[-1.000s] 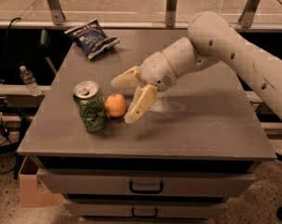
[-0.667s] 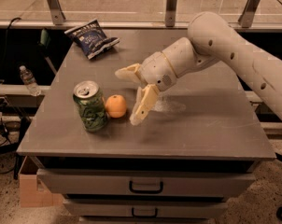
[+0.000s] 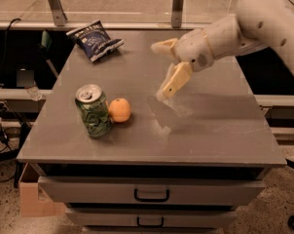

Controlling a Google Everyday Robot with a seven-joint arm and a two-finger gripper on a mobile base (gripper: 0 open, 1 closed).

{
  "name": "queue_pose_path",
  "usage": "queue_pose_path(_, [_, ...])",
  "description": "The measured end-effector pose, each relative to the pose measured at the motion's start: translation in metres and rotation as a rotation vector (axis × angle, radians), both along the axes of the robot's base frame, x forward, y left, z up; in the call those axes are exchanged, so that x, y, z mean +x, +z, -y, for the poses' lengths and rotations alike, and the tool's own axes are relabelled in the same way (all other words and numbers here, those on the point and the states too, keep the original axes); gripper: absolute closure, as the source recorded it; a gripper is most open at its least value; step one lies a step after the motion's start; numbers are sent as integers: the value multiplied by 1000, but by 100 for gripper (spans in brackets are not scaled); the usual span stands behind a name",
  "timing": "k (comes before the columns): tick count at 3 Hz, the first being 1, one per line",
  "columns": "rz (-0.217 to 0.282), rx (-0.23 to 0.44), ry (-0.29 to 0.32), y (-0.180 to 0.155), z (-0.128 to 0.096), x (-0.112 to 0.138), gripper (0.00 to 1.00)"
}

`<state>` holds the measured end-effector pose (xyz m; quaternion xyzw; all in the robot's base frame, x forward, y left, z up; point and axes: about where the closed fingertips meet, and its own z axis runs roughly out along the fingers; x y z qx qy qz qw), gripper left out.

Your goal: Move orange near green can

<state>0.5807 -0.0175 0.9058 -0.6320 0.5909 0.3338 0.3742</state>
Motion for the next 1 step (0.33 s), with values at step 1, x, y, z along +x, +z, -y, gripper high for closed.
queue_pose_path(1, [42, 15, -18, 20, 5, 10, 0])
